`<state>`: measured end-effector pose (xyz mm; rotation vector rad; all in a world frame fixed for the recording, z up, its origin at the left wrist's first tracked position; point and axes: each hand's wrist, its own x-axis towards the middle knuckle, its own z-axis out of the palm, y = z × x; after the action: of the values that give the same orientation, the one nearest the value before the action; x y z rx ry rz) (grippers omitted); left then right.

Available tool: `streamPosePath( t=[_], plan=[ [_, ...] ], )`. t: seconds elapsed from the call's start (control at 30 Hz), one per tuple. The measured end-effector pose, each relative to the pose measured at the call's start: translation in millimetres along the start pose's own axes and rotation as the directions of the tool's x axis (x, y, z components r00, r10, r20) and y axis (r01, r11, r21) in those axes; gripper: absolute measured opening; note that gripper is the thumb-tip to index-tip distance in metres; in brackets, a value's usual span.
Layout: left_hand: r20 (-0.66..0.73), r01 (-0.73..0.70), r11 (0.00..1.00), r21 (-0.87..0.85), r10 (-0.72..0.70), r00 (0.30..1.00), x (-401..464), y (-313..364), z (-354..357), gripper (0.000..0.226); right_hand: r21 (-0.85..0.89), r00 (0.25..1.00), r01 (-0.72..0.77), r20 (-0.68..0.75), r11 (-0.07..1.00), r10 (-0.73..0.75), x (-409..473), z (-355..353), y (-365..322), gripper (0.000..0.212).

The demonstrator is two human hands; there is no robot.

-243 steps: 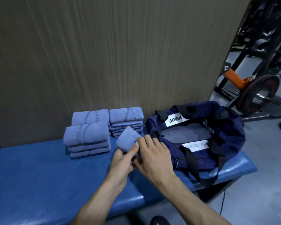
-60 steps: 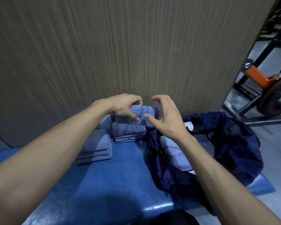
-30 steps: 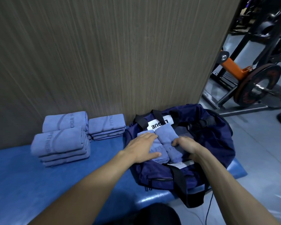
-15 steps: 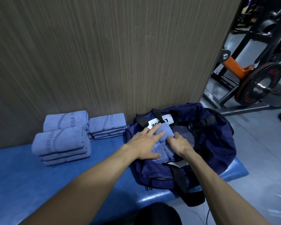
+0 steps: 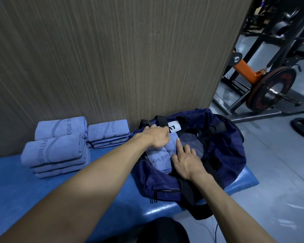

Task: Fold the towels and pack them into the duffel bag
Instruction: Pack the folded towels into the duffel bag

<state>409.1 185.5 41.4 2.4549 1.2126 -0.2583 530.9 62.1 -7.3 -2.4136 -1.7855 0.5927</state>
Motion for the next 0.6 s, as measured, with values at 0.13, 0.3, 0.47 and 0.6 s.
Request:
streamPosePath(
  t=[0.13, 0.3, 0.47, 0.6],
  plan=[
    [0.102, 0.024, 0.996, -0.085, -0.016, 0.995, 18, 3, 2, 0.077, -0.049, 0.999, 0.027, -0.037, 0.998, -0.029, 0, 4, 2, 0.065],
    [0.050, -0.009, 0.995, 0.097, 0.004, 0.999, 24, 12, -10, 0.073, -0.059, 0.996, 0.047, -0.068, 0.997, -0.051, 2, 10, 4, 0.089],
    [-0.108, 0.004, 0.997, 0.082, 0.005, 0.994, 41, 4, -10, 0.036, -0.029, 0.989, 0.078, -0.123, 0.997, -0.081, -8, 3, 1, 0.066],
    [-0.364, -0.114, 0.836, -0.536, -0.107, 0.925, 35, 0, -32, 0.034, -0.027, 0.988, 0.082, -0.130, 0.996, -0.085, -5, 4, 2, 0.063]
  ],
)
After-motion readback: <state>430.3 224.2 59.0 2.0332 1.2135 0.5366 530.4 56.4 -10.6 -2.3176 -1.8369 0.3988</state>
